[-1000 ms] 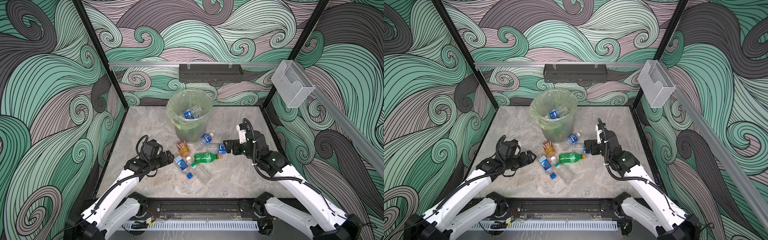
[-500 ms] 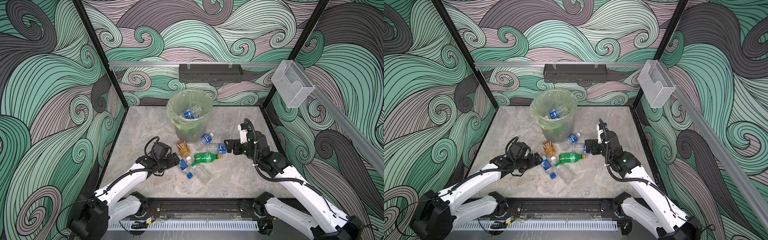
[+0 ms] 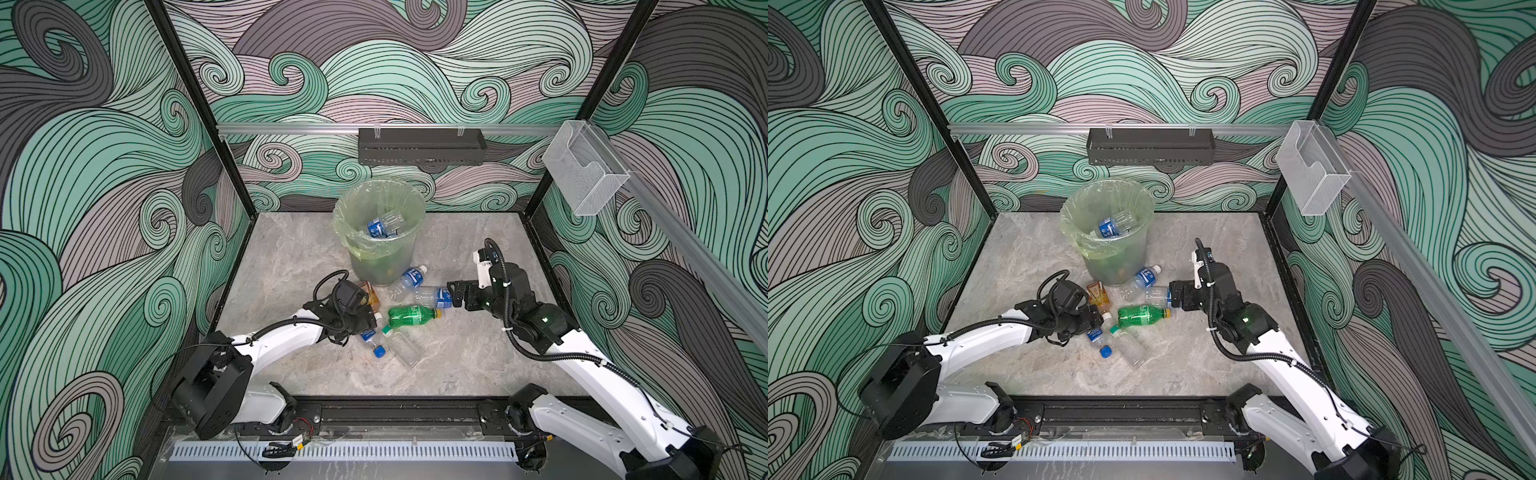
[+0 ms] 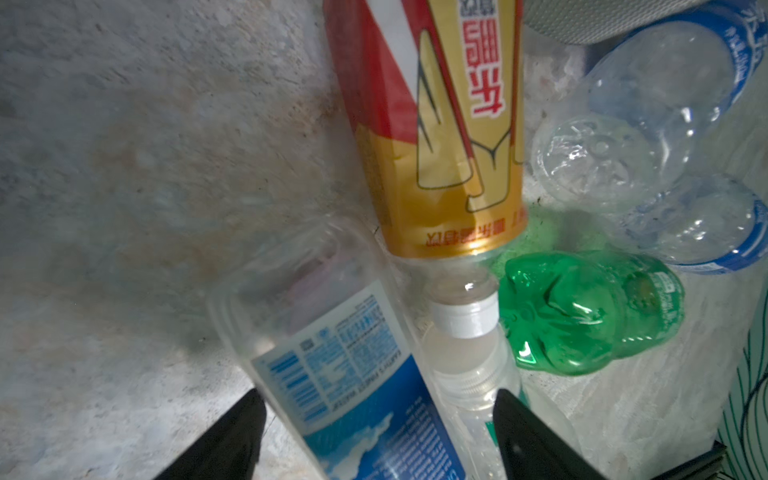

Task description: Throw the plastic bottles in the bin

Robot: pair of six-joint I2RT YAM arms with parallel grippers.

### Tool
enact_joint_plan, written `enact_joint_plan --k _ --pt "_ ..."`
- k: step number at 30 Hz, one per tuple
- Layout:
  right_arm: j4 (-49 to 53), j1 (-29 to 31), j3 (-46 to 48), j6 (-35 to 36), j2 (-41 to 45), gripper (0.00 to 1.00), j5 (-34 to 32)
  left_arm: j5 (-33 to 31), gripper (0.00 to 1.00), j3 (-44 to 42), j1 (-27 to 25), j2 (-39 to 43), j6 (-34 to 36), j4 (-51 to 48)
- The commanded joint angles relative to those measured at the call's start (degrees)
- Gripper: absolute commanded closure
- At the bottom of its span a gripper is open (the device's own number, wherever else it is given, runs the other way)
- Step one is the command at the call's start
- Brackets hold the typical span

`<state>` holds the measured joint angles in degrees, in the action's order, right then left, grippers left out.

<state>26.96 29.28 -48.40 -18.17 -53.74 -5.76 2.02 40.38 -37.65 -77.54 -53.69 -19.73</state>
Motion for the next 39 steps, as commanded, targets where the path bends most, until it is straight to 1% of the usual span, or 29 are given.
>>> enact_joint_plan --k 1,5,16,24,29,31,33,35,39 --pt "0.1 -0.2 0.7 -0.5 0.7 0.04 -1.1 -2.3 0.22 1.1 -0.5 -0.6 -1.1 -0.9" --pt "0.2 -0.2 0.9 -0.5 0.9 0.04 -1.4 -3.9 0.23 0.3 -0.5 -0.3 -0.4 -2.6" --pt "-0.6 -0.2 0.9 -1.5 -0.2 0.04 -0.7 -7.0 0.25 1.8 -0.7 -0.9 2.6 -9.0" --pt "-0.6 -0.2 1.3 -1.8 -0.2 0.04 -1.0 -6.1 0.30 1.8 -0.8 -1.6 3.8 -9.3" --pt "-0.8 -0.2 1.4 -1.9 -0.2 0.04 -1.1 -5.1 0.30 2.8 -1.2 -3.4 4.5 -9.1" --pt "-0.8 -0.2 1.5 -1.8 -0.2 0.04 -1.2 -5.1 0.33 3.2 -1.5 -4.7 4.7 -9.2" --pt "-0.6 -0.2 1.5 -1.8 -0.2 0.04 -1.4 -5.3 0.44 3.7 -1.8 -5.6 5.0 -9.6" --pt "-0.5 -0.2 1.6 -1.8 -0.1 0.04 -1.4 -5.7 0.51 4.0 -1.9 -5.6 5.3 -10.3" --pt "-0.4 -0.2 1.7 -1.7 0.0 0.04 -1.5 -7.2 0.51 4.3 -2.0 -4.2 6.5 -12.0"
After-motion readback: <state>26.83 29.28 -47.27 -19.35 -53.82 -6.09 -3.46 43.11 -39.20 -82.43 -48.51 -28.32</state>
